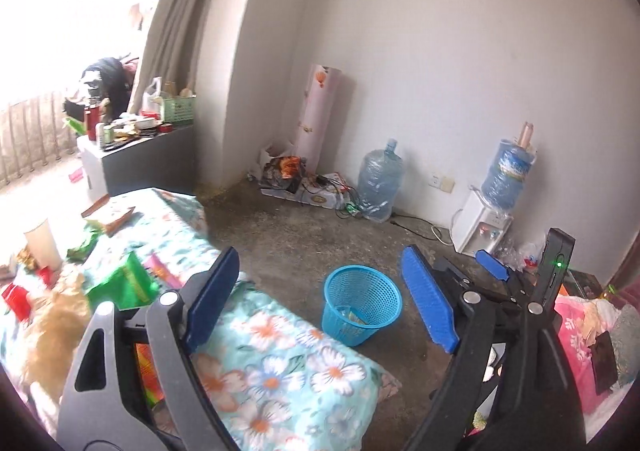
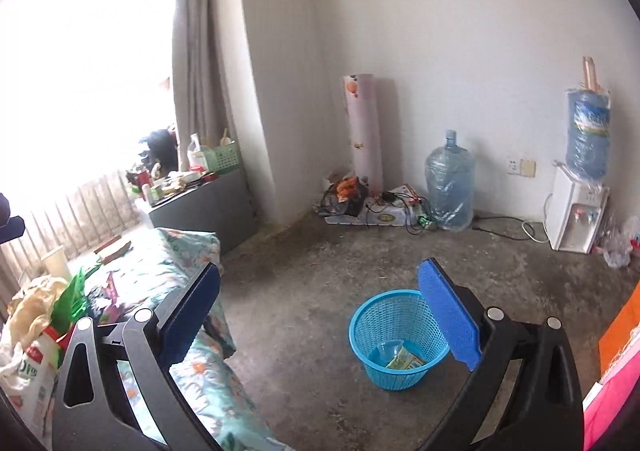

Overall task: Collect trash
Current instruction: 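Grasp the pink knitted pad with the left gripper while the right gripper grasps the white glove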

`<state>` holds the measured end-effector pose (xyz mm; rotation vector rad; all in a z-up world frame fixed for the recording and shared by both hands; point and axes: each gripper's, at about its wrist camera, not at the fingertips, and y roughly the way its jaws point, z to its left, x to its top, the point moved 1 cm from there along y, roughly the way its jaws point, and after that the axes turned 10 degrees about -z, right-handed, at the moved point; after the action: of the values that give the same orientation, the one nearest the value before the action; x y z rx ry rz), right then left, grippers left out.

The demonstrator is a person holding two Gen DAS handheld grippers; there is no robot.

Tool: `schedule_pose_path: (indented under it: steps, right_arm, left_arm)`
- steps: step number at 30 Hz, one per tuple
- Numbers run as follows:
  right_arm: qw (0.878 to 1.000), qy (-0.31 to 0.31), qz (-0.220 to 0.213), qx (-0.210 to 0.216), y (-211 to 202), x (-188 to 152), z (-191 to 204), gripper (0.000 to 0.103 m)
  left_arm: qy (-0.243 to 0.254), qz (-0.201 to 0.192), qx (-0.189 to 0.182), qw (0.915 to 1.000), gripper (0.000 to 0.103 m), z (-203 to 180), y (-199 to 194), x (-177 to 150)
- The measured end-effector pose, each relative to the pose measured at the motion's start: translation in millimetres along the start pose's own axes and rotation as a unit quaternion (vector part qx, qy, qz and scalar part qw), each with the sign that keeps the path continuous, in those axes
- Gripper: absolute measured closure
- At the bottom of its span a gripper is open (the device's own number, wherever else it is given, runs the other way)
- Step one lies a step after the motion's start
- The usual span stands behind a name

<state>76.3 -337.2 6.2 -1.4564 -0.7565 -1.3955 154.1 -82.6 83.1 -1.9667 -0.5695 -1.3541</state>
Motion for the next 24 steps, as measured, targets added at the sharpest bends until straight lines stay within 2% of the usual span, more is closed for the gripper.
schedule_pose_path:
  steps: [3, 5, 9, 12, 15, 19, 24]
  right_arm:
    - [0.998, -0.021, -0.01, 0.051, -20, 7, 33, 0.006]
    - [0.996, -0.02, -0.012, 0.084, -32, 10, 50, 0.006]
    - [0.984, 0.01, 0.023, 0.174, -45, 11, 84, 0.006]
    - [0.971, 0.022, 0.051, 0.234, -49, 7, 109, 0.006]
    - [0.954, 0.033, 0.08, 0.286, -53, 0, 136, 0.007]
    - [0.932, 0.046, 0.124, 0.336, -48, -14, 164, 0.014]
    - [0.904, 0.036, 0.18, 0.385, -49, -34, 200, 0.02]
  left_arm:
    - [-0.025, -0.025, 0.063, 0.9974, 0.021, 42, -62, -3]
    - [-0.042, -0.039, 0.106, 0.9928, 0.021, 68, -100, -5]
    - [-0.086, -0.066, 0.189, 0.976, 0.02, 113, -169, -16]
    - [-0.12, -0.078, 0.225, 0.9638, 0.02, 136, -204, -30]
    - [-0.144, -0.081, 0.241, 0.9565, 0.02, 154, -225, -45]
    - [-0.168, -0.069, 0.245, 0.9523, 0.02, 168, -235, -66]
    - [-0.174, -0.049, 0.256, 0.9497, 0.02, 182, -236, -83]
